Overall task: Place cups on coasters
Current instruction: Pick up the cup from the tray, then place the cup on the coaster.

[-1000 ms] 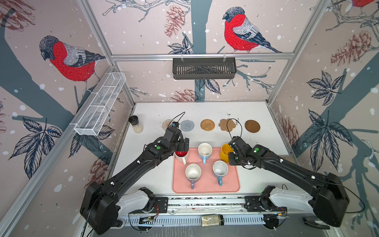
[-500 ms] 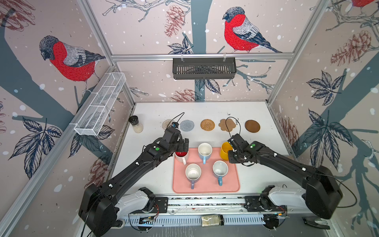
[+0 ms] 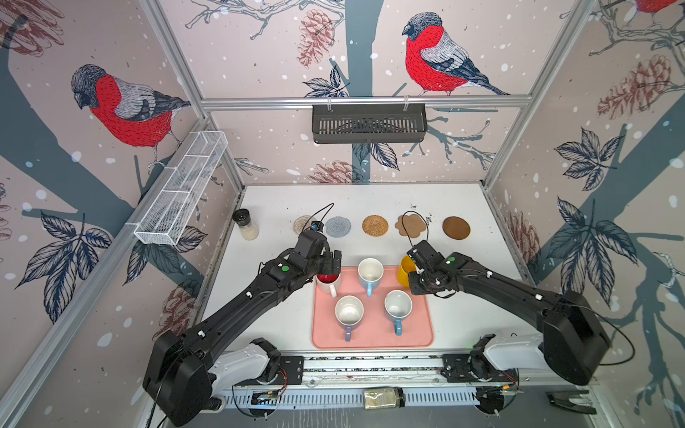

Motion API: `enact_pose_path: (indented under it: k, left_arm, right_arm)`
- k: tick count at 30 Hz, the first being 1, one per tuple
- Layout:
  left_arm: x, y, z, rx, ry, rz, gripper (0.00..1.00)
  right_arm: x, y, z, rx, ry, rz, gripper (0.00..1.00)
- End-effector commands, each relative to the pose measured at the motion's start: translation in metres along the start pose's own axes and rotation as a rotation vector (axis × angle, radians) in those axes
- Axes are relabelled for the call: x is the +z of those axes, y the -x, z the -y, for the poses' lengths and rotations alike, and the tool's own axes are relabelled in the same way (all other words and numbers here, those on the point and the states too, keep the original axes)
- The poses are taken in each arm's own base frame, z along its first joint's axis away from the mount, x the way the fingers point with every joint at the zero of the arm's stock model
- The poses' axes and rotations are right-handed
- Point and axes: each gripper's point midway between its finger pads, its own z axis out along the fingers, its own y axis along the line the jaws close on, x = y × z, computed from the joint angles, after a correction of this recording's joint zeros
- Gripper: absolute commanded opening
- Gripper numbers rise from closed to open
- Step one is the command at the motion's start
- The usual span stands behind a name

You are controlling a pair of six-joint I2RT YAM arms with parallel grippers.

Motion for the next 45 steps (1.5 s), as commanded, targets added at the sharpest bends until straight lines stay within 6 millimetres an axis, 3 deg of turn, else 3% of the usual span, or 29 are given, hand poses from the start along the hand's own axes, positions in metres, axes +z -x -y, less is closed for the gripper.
enact_pose_path:
  k: [1, 8, 21, 30, 31, 35, 45]
  left_arm:
    - [0.001, 0.002, 0.000, 0.001, -0.003, 0.007, 0.97]
    - [0.001, 0.002, 0.001, 0.003, -0.004, 0.006, 0.97]
    - [-0.001, 0.009, 0.007, 0.011, -0.023, 0.006, 0.97]
    - [-0.002, 0.035, 0.023, 0.045, -0.053, 0.011, 0.97]
    - [-0.005, 0.045, 0.026, 0.045, -0.060, 0.023, 0.97]
    - [-0.001, 0.048, 0.031, 0.050, -0.071, 0.014, 0.97]
    - [0.004, 0.041, 0.036, 0.073, -0.103, -0.005, 0.97]
  right_arm:
    - [0.000, 0.005, -0.002, 0.001, 0.003, 0.019, 0.20]
    - [-0.001, 0.005, -0.002, 0.009, 0.007, 0.029, 0.05]
    - [-0.026, 0.026, -0.003, 0.014, -0.008, 0.122, 0.03]
    - [-0.050, 0.049, 0.001, 0.034, -0.020, 0.194, 0.02]
    - [-0.053, 0.053, 0.004, 0.042, -0.023, 0.207, 0.02]
    - [-0.061, 0.069, 0.021, 0.084, -0.027, 0.239, 0.02]
    - [-0.065, 0.110, 0.076, 0.228, -0.069, 0.284, 0.02]
